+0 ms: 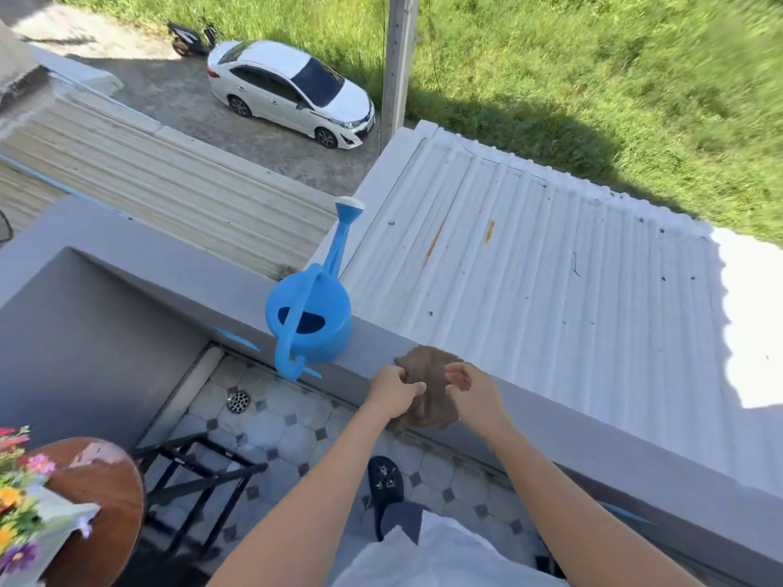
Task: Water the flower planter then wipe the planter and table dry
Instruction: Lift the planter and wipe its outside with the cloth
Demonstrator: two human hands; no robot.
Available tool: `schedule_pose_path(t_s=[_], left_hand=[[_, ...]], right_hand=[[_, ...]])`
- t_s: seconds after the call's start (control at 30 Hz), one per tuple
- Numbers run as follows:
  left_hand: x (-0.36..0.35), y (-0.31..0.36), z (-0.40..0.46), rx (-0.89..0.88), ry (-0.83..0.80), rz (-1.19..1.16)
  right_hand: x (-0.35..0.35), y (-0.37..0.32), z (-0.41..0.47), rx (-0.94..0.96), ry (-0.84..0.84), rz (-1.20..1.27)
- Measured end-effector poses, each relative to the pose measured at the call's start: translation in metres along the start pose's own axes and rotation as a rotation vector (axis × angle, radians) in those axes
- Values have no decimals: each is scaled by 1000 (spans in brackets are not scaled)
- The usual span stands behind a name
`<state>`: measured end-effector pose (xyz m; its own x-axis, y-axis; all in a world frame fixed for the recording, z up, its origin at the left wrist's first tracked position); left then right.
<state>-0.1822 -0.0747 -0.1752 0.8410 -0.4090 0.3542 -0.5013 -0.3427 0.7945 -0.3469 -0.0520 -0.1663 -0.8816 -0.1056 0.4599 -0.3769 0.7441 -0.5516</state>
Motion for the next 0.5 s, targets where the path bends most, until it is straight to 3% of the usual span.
schedule_pose_path(t_s=[0.17, 0.33, 0.5], left_hand=[[26, 1, -44, -151, -41, -154], [83, -13, -101, -209, 157, -88], [142, -43, -182, -285, 284, 79]], right_hand=[[-23, -17, -32, 218, -89, -197], [-72, -54, -87, 489, -157, -257], [-137, -82, -149, 634, -459, -333]])
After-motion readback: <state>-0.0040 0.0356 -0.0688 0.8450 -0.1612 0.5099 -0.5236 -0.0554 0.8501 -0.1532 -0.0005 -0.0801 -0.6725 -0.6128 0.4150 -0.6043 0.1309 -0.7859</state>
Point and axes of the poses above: each hand's wrist, its own z-axis towards the middle knuckle, its own x-axis out of the back of the hand, y = z × x, the point moved 5 cm from there along z, towards the middle knuckle, and after that the axes turned 15 degrees about -x, right-handed, at the moved point
